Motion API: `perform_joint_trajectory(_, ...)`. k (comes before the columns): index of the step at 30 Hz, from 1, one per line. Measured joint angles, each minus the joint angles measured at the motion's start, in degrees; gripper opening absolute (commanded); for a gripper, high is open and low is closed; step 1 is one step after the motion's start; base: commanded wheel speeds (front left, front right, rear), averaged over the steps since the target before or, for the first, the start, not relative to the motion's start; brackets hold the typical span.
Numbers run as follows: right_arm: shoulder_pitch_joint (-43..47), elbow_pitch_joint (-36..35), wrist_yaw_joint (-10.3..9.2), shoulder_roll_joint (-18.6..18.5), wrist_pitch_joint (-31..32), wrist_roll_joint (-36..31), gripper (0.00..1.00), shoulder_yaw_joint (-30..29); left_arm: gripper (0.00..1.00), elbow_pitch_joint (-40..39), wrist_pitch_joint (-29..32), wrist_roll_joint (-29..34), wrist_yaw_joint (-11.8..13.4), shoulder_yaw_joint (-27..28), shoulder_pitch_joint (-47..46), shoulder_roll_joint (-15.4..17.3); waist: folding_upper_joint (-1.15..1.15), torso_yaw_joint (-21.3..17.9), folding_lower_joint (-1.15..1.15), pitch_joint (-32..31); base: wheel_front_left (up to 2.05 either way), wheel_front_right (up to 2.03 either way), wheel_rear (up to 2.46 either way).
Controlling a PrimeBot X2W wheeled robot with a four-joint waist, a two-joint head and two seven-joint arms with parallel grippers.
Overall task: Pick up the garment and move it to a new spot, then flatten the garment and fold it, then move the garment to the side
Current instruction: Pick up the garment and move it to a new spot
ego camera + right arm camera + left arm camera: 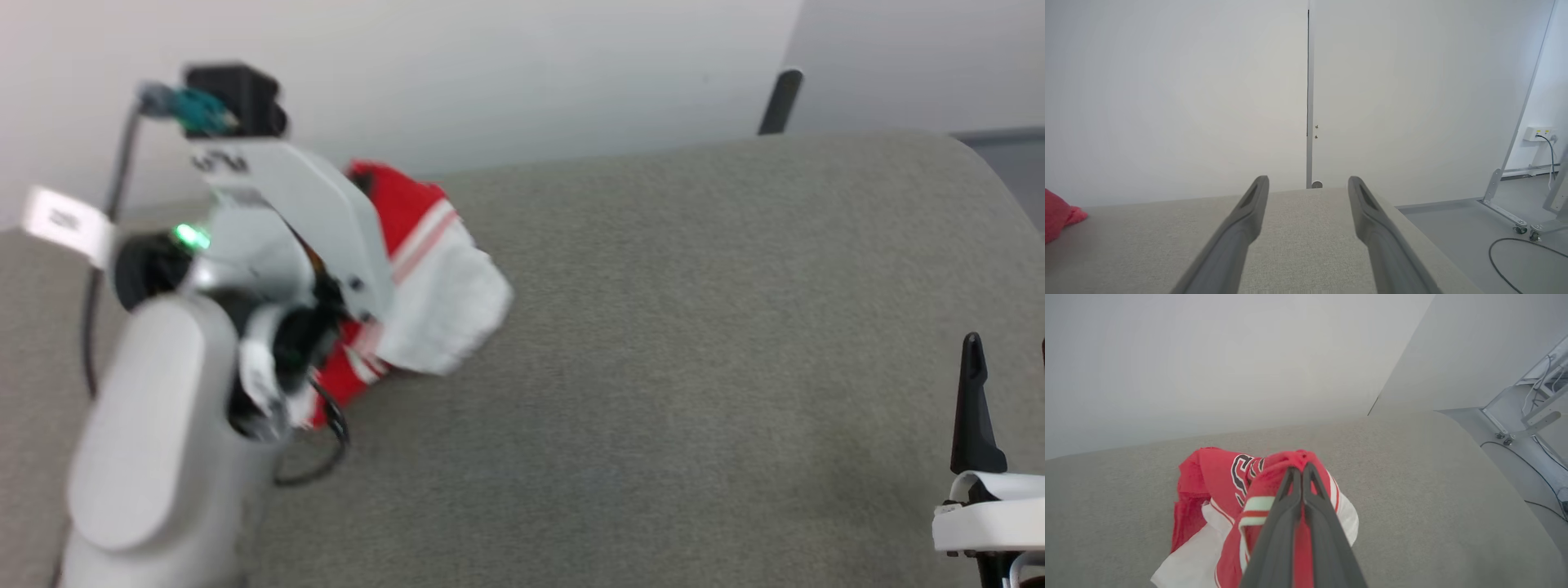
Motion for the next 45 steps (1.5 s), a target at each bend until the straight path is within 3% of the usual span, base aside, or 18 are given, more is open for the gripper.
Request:
perform_joint_trajectory(9,-0.35,2.52,0.00,0.38,-0.85,-0.01,1.00,-0.80,0.00,-1.59,1.02,0.34,1.68,-4.85,5.98,-3.81,0.00,-3.66,0.00,2.20,0.00,0.00,0.00)
perform_joint_trajectory(18,-2.13,7.17,0.00,0.57,-1.86,-0.20,1.00,-0.52,0.00,8.77,-3.36,-0.23,-0.42,-9.94,9.39,-8.50,0.00,-6.75,0.00,4.36,0.00,0.00,0.00)
perform_joint_trajectory(26,-2.55,9.79,0.00,0.59,-2.15,-0.07,1.00,0.10,0.00,16.84,-7.09,-1.46,-2.15,-11.50,9.92,-10.71,0.00,-7.12,0.00,3.89,0.00,0.00,0.00)
perform_joint_trajectory(28,-2.57,10.40,0.00,0.62,-2.30,-0.04,1.00,0.49,0.73,18.18,-8.03,-2.40,-2.85,-11.58,9.83,-11.16,0.00,-6.98,0.00,3.48,0.00,0.00,0.00)
perform_joint_trajectory(29,-2.57,10.51,0.00,0.62,-2.30,-0.04,1.00,0.74,1.00,18.58,-8.31,-2.75,-3.47,-11.77,9.68,-11.31,0.00,-6.88,0.00,3.24,0.00,0.00,0.00)
perform_joint_trajectory(37,-2.49,11.09,0.00,0.19,-2.37,-0.24,1.00,2.94,1.00,19.00,-12.84,-5.34,-8.17,-11.79,9.32,-11.77,0.00,-5.61,0.00,0.22,0.00,0.00,0.00)
perform_joint_trajectory(45,-1.21,10.49,0.00,-1.34,-2.21,-0.09,1.00,5.56,1.00,16.35,-22.84,-4.64,-14.35,-11.99,11.22,-9.13,0.00,-3.14,0.00,-3.42,0.00,0.00,0.00)
